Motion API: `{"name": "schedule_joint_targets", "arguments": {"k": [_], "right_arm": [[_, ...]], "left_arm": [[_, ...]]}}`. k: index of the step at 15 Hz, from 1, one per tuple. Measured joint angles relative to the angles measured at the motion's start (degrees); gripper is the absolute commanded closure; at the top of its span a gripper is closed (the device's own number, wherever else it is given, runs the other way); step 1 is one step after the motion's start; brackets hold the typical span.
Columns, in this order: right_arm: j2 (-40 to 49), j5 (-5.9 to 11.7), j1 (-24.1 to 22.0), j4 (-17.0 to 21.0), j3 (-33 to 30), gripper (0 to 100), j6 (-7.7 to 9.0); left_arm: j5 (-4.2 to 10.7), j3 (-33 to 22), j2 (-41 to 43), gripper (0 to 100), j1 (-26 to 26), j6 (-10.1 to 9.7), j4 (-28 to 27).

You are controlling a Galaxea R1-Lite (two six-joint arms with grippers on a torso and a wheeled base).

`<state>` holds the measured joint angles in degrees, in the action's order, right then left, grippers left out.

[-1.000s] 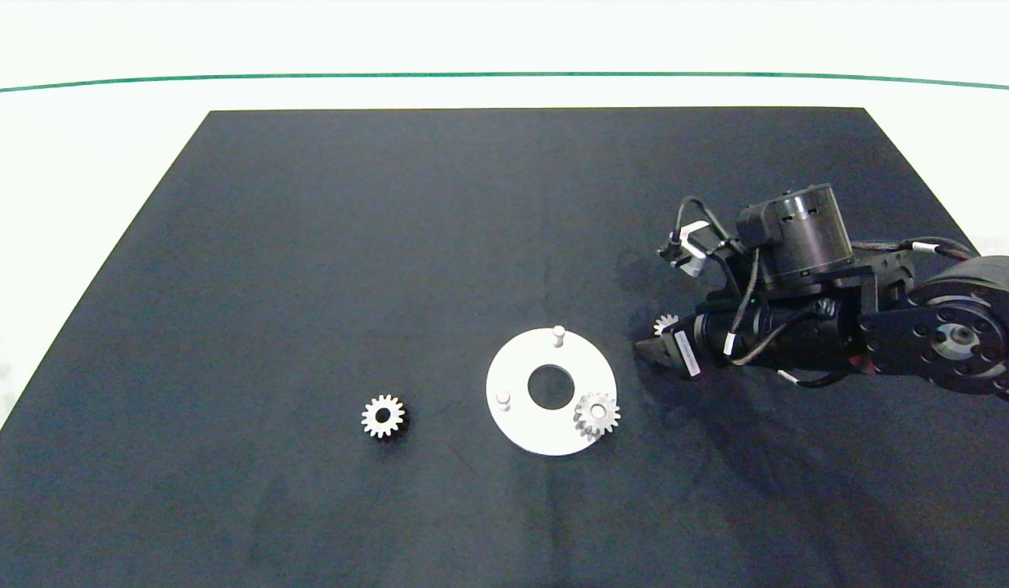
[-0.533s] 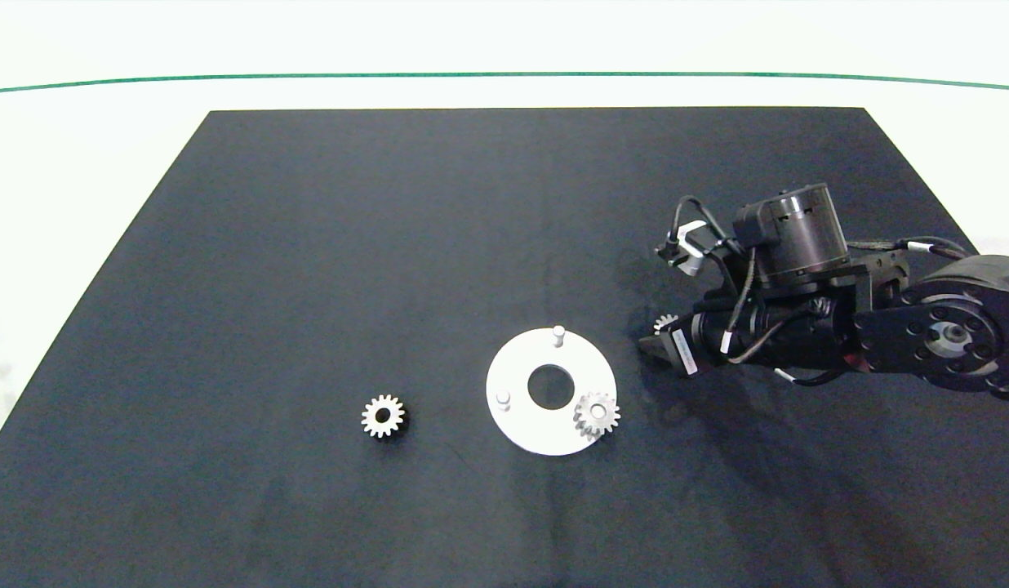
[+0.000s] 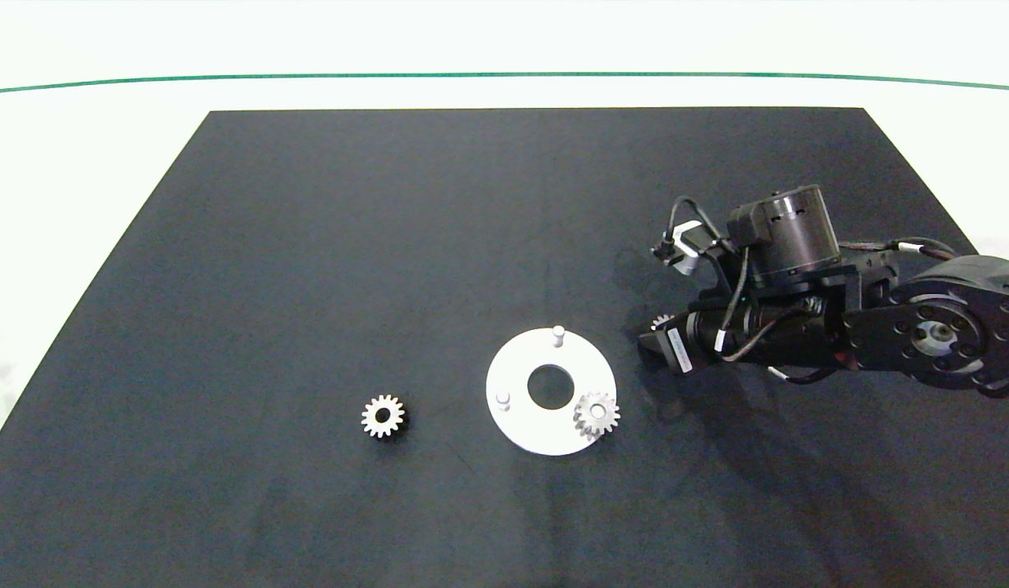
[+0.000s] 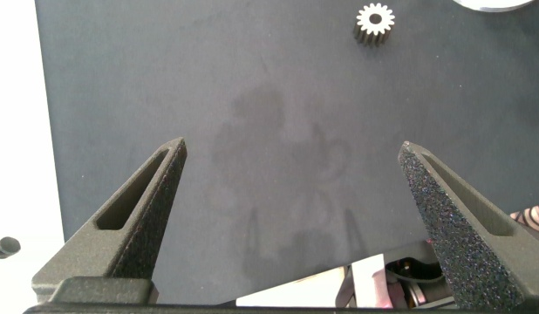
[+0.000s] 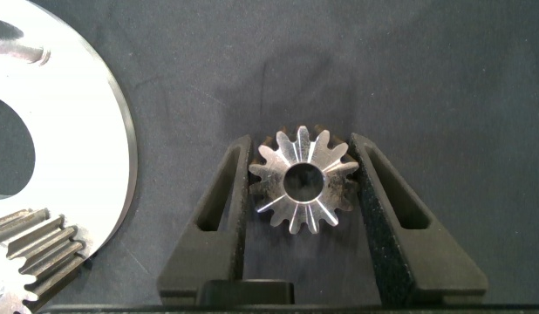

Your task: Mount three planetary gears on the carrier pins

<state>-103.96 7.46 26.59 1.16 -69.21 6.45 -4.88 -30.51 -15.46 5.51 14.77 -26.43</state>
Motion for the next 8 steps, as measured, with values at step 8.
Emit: {"name": "schedule_joint_targets", "arguments": {"k": [8], "right_arm": [[-0.45,-0.02,-0.13,-0.22,0.11,79,-0.09]], "left_arm": [[0.0,-0.4,-0.11,0,0.02,-0.01,0.02]]}}
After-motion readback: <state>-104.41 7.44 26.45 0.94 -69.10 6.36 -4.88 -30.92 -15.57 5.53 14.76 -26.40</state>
